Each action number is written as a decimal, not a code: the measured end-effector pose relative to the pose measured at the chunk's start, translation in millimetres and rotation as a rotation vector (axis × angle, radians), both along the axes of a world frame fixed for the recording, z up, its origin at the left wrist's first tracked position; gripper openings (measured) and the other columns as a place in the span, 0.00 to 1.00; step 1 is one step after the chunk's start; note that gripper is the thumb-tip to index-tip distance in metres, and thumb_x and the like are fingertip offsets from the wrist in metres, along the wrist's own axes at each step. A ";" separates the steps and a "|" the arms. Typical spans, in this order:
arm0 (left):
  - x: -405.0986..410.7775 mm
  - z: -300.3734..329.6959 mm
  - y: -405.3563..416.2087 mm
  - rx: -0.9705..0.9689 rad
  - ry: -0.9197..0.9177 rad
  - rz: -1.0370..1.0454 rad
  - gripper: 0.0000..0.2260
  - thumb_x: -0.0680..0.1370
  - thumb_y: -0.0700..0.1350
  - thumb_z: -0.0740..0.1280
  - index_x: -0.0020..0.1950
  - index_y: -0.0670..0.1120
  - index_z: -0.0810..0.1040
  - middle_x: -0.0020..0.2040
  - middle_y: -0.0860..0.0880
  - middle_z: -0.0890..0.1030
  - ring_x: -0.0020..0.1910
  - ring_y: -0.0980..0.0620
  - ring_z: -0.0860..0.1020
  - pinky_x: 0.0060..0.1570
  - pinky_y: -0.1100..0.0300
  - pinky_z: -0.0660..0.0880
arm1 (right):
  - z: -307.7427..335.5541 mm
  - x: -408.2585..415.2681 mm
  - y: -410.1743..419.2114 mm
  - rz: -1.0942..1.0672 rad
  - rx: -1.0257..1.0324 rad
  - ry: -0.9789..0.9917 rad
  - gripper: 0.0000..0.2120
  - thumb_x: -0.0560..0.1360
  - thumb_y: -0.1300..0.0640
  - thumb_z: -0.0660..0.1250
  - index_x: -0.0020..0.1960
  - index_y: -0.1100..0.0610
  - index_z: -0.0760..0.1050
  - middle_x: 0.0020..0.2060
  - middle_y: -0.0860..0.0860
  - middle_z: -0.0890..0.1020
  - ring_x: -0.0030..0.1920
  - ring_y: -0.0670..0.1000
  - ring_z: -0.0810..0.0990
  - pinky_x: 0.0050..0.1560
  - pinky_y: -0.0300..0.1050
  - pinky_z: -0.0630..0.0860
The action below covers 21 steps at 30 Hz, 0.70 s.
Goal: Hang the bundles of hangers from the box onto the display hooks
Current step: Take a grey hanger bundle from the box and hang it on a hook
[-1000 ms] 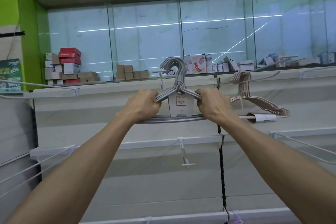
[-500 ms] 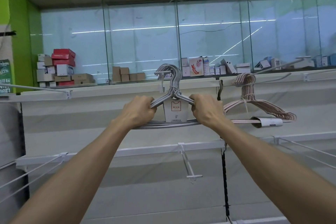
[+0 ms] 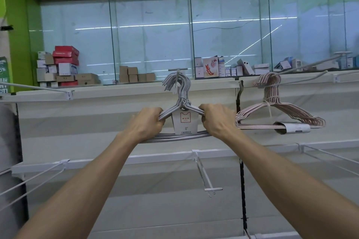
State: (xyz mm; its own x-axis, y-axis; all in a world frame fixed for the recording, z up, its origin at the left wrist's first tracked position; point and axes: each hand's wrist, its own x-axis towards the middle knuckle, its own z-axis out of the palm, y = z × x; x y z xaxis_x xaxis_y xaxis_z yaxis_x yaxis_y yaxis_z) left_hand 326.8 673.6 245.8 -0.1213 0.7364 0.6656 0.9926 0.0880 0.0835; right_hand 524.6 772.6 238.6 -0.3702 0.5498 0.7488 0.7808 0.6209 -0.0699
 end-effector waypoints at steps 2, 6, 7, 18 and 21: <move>-1.4 -2.5 3.0 0.028 0.022 -0.005 0.03 0.77 0.45 0.63 0.48 0.51 0.76 0.38 0.49 0.79 0.37 0.44 0.77 0.39 0.46 0.78 | -2.0 -1.7 1.9 0.012 0.000 0.000 0.11 0.78 0.60 0.62 0.57 0.49 0.76 0.37 0.51 0.77 0.38 0.58 0.76 0.39 0.49 0.70; 0.8 -9.3 5.7 0.046 0.095 0.053 0.14 0.78 0.44 0.62 0.64 0.54 0.73 0.49 0.46 0.81 0.46 0.39 0.79 0.44 0.46 0.78 | -10.4 -3.7 4.0 0.055 0.003 -0.006 0.14 0.78 0.59 0.62 0.61 0.48 0.75 0.43 0.53 0.81 0.42 0.59 0.79 0.39 0.50 0.72; 1.5 -10.5 5.9 0.055 0.111 0.062 0.15 0.79 0.43 0.61 0.65 0.54 0.72 0.51 0.45 0.82 0.48 0.38 0.79 0.45 0.47 0.77 | -12.0 -4.4 4.8 0.065 0.005 -0.010 0.15 0.78 0.59 0.62 0.62 0.48 0.74 0.44 0.53 0.81 0.43 0.59 0.79 0.38 0.49 0.71; -16.4 -3.1 34.9 -0.045 0.111 0.055 0.07 0.79 0.41 0.60 0.56 0.48 0.73 0.46 0.43 0.79 0.43 0.40 0.77 0.41 0.47 0.76 | -6.1 -24.4 36.4 0.079 -0.087 -0.061 0.15 0.78 0.64 0.60 0.60 0.50 0.75 0.45 0.56 0.80 0.45 0.62 0.78 0.45 0.56 0.78; -23.3 -1.0 47.5 -0.073 0.095 0.057 0.05 0.79 0.41 0.60 0.53 0.47 0.74 0.46 0.42 0.79 0.42 0.40 0.77 0.44 0.44 0.77 | -3.7 -30.9 46.8 0.057 -0.098 -0.074 0.16 0.78 0.65 0.60 0.60 0.50 0.75 0.43 0.56 0.78 0.43 0.61 0.77 0.43 0.54 0.76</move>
